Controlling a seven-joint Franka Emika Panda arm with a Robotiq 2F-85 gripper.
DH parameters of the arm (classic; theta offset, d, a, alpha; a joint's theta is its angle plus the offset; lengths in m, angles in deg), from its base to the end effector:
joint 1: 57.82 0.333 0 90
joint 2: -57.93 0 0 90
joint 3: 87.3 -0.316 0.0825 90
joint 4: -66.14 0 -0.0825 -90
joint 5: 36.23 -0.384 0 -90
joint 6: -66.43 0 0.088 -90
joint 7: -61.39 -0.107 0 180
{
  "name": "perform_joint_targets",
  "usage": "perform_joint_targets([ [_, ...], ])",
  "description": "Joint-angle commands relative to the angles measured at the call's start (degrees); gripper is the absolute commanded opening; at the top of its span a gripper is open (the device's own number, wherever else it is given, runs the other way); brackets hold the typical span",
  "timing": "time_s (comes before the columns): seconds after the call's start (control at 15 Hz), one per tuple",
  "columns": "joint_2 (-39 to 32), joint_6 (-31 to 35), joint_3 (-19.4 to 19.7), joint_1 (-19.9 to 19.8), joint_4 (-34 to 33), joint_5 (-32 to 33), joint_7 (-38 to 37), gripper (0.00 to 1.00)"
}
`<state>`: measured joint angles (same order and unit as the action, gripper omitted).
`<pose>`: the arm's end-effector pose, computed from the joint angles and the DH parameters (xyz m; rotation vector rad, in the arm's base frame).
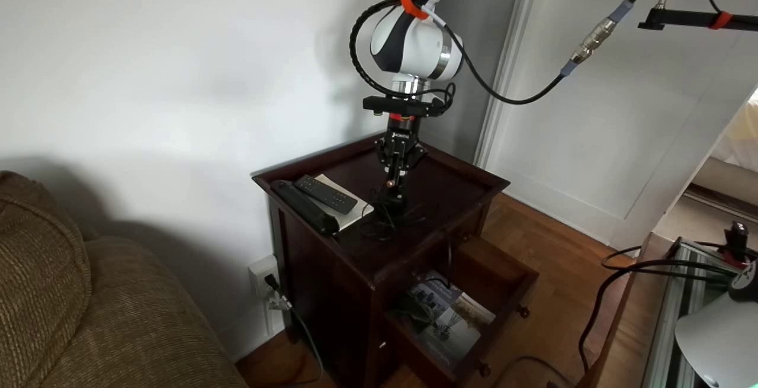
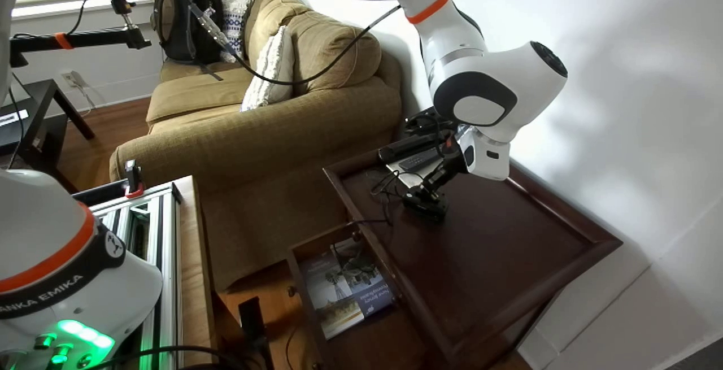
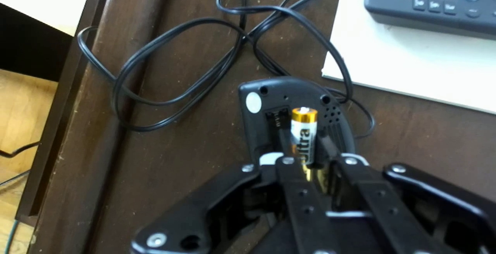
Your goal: Place the battery on top of the black object
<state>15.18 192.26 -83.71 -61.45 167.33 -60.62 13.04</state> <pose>0.6178 -0.0623 0.1202 -2.3834 1.7471 0.5624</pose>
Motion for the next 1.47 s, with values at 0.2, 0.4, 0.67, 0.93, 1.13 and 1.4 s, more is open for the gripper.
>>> perform_joint_targets([
  [0.2, -1.5, -3.3, 0.9, 0.5, -2.4, 2.9, 0.6, 0.04],
  [0.4, -1.7, -2.6, 0.6, 0.3, -2.6, 3.2, 1.5, 0.04],
  [0.67, -2.3, -2.0, 0.1, 0.2, -3.1, 2.6, 3.3, 0.04],
  [0.93, -2.9, -2.1, 0.3, 0.3, -3.7, 2.8, 4.2, 0.04],
  [1.13, -3.0, -2.3, 0.3, 0.4, -3.9, 2.8, 4.6, 0.04],
  [1.4, -2.5, -2.8, 0.0, 0.4, -3.9, 2.5, 4.8, 0.56],
])
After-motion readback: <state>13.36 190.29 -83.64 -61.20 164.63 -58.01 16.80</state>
